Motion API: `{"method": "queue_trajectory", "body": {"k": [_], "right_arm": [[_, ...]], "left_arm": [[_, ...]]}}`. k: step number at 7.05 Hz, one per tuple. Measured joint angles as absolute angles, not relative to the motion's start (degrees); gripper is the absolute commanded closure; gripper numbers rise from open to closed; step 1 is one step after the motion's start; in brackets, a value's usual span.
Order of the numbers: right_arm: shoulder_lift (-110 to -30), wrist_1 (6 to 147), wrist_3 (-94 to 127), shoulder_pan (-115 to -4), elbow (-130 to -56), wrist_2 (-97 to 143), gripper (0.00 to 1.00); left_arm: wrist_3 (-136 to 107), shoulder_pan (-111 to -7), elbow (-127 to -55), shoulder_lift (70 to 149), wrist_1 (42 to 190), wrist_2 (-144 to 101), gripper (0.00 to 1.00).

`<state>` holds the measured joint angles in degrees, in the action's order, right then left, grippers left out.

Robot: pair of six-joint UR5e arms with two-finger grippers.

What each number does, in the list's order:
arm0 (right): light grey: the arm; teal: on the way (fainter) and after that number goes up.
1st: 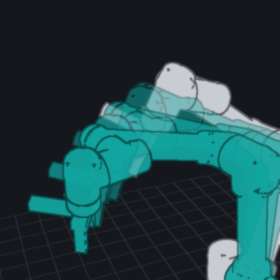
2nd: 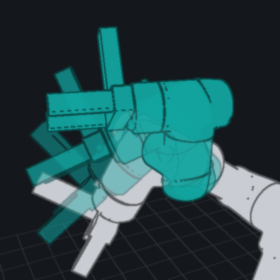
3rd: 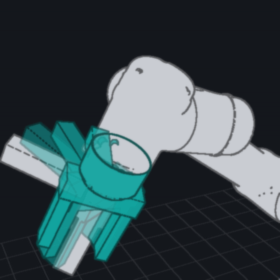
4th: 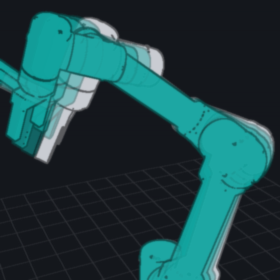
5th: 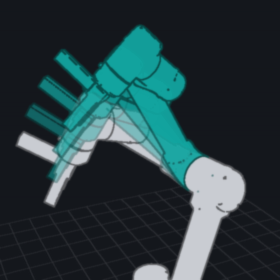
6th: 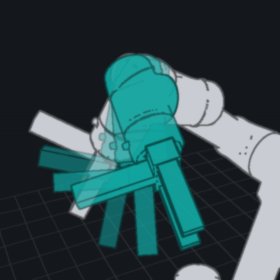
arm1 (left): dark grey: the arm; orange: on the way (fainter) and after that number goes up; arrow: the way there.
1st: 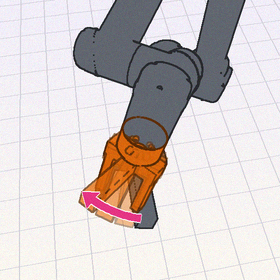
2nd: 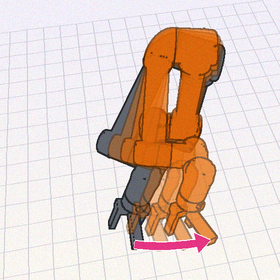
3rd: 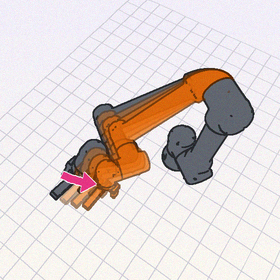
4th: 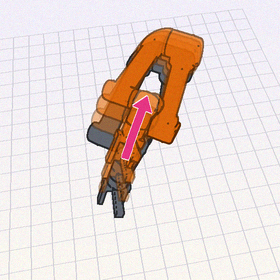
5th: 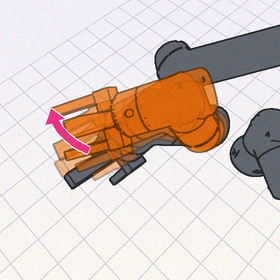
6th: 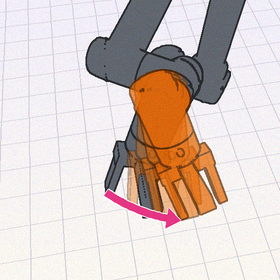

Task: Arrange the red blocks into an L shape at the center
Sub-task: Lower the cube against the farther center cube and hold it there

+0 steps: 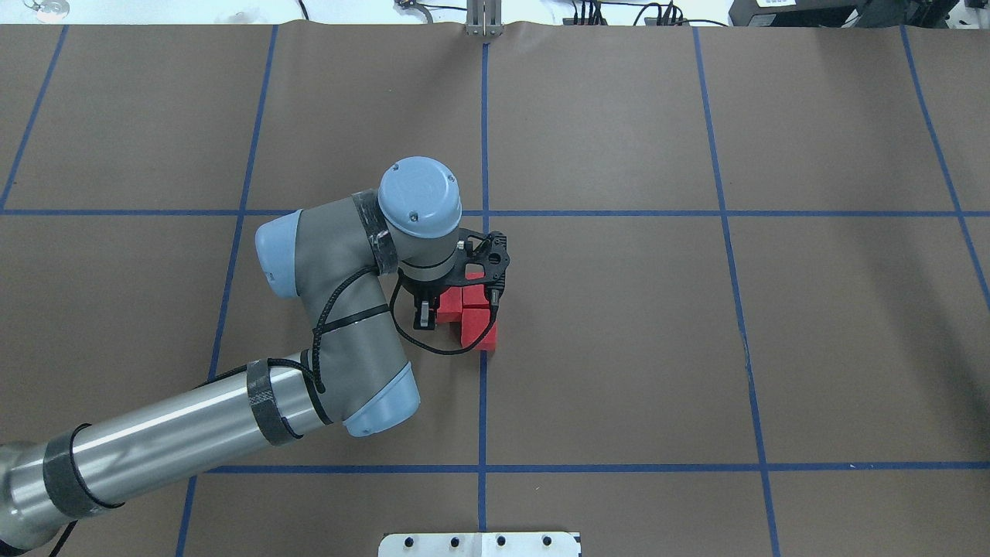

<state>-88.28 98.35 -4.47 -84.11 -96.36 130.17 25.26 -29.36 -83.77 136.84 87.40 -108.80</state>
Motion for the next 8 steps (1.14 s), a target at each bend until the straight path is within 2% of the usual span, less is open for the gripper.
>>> {"method": "queue_trajectory", "body": {"k": [4, 6, 7, 8], "right_arm": [[-88.24, 98.35, -4.48, -84.11, -96.33, 130.17, 0.01], [-88.24, 98.35, -4.45, -84.11, -96.33, 130.17, 0.01], [-88.24, 98.35, -4.46, -84.11, -96.33, 130.17, 0.01], [-88.24, 98.35, -4.47, -84.11, -96.33, 130.17, 0.01]], "left_arm": [[25.39, -29.36, -83.45, 136.84, 87.51, -108.81, 0.63], [25.4, -29.36, -83.38, 136.85, 87.5, -108.81, 0.55], [25.4, -29.35, -83.35, 136.85, 87.52, -108.81, 0.49], [25.4, -29.36, -83.34, 136.85, 87.53, -108.81, 0.24]]}}
